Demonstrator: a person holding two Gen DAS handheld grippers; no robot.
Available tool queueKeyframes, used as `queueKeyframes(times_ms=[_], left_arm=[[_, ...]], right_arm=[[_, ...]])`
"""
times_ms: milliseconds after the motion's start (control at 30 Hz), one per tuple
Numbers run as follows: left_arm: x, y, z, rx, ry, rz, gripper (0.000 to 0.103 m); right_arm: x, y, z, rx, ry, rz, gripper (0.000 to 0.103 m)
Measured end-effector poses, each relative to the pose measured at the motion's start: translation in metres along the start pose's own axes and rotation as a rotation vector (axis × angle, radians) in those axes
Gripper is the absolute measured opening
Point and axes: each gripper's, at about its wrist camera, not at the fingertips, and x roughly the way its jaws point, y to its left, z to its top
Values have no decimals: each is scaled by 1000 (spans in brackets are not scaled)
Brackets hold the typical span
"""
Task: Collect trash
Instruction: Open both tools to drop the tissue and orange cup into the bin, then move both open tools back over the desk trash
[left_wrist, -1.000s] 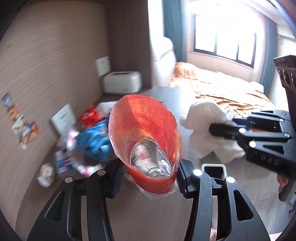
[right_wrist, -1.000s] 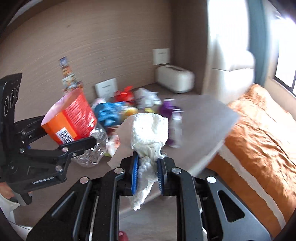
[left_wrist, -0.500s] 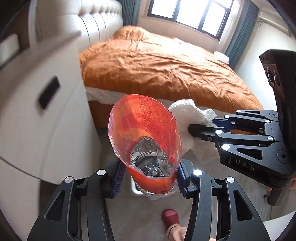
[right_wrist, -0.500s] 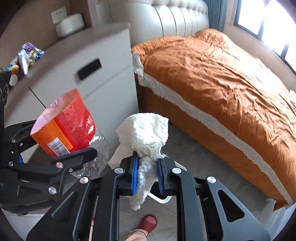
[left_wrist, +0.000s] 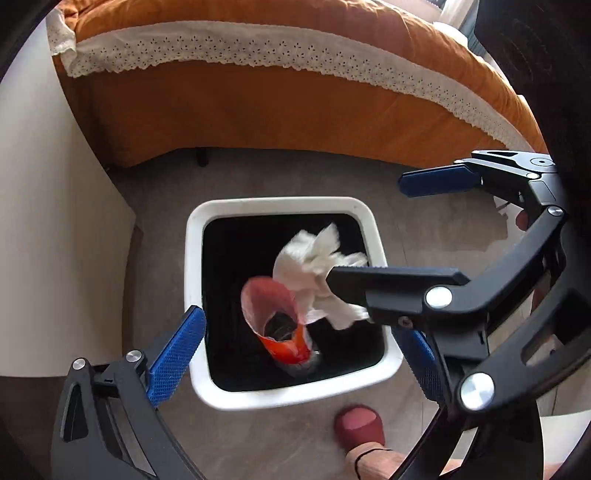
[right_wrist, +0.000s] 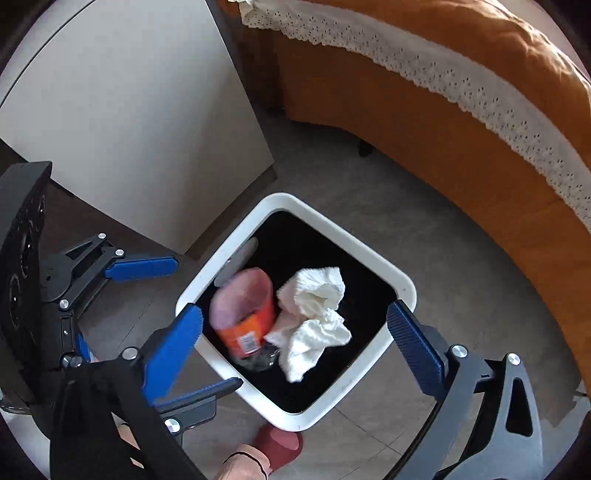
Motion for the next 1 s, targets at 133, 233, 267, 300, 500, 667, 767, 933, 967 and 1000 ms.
queueKeyframes(times_ms=[133, 233, 267, 300, 500, 667, 767, 933, 967, 1000], left_arm=[[-10, 5, -2, -17, -6, 44, 98], [-37, 5, 12, -35, -19, 73, 98], [-47, 5, 18, -37, -27, 80, 98], [-65, 5, 23, -43, -40, 91, 98], [-191, -5, 63, -101, -144, 171, 98], [-321, -8, 80, -233, -270, 285, 98], [-392, -9, 80, -315, -341, 365, 98], [-484, 7, 66, -401, -422, 507, 98], [-498, 11, 61, -418, -431, 534, 98], [-516, 18, 56, -440, -447, 561, 98]], right_arm=[[-2, 3, -8, -46, -10, -34, 99], [-28, 2, -4, -38, -35, -31, 99], [-37, 2, -2, -31, -44, -27, 99], [-53, 4, 3, -21, -63, -26, 99], [-164, 26, 41, -15, -197, -17, 99], [-274, 65, 78, -92, -388, 14, 99], [-332, 96, 99, -171, -506, 57, 99], [-395, 158, 137, -297, -592, 165, 99], [-401, 170, 141, -315, -599, 184, 99], [-407, 184, 146, -336, -611, 199, 99]])
